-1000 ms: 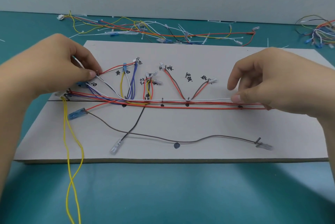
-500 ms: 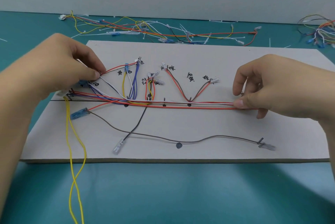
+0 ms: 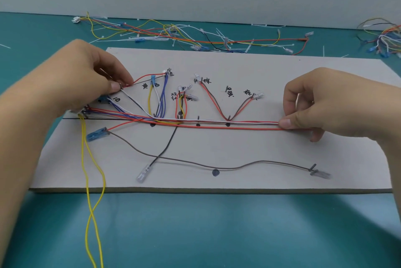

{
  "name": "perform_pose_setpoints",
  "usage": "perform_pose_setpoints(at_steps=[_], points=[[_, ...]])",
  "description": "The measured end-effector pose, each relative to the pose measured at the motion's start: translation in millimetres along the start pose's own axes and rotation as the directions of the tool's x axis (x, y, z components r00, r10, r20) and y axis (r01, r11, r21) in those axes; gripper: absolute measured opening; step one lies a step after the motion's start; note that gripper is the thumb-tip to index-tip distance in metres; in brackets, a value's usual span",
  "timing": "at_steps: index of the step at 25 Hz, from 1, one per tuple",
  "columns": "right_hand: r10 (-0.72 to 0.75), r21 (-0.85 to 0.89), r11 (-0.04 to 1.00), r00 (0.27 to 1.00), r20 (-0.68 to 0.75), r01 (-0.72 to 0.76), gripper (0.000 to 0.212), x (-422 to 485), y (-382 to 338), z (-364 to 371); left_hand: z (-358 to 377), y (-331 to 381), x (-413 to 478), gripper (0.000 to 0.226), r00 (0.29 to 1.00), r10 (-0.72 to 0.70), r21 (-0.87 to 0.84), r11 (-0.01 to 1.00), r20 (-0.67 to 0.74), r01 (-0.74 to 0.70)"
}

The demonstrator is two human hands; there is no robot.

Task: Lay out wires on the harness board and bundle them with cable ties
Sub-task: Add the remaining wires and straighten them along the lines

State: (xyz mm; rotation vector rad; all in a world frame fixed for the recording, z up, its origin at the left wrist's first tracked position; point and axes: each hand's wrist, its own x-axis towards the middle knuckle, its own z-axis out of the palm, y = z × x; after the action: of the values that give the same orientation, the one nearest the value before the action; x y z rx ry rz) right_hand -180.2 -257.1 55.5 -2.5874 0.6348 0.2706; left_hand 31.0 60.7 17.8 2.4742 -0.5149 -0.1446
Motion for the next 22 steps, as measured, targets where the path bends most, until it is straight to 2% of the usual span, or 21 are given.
perform_pose_setpoints(at_steps=[7,14,19,22], points=[[-0.014,-0.01,1.0,1.0,0.007,0.014,0.021,1,2,0,-2,15,-1,0.055,0.999,0.026,0.134,0.991,0.04,-0.031],[-0.026,-0.018,1.0,1.0,0.005,0.026,0.02,1,4,0,2,17,-5,0.069,0.995,0.097,0.099,0.99,0.014,-0.098],[-0.027,-0.026,0.999,1.0,0.012,0.028,0.02,1,3,-1,11,25,-9,0.083,0.973,0.201,0.082,0.974,0.117,-0.211],[-0.026,-0.032,0.999,1.0,0.01,0.026,0.02,0,3,-1,13,25,-7,0.08,0.974,0.204,0.1,0.972,0.094,-0.213]])
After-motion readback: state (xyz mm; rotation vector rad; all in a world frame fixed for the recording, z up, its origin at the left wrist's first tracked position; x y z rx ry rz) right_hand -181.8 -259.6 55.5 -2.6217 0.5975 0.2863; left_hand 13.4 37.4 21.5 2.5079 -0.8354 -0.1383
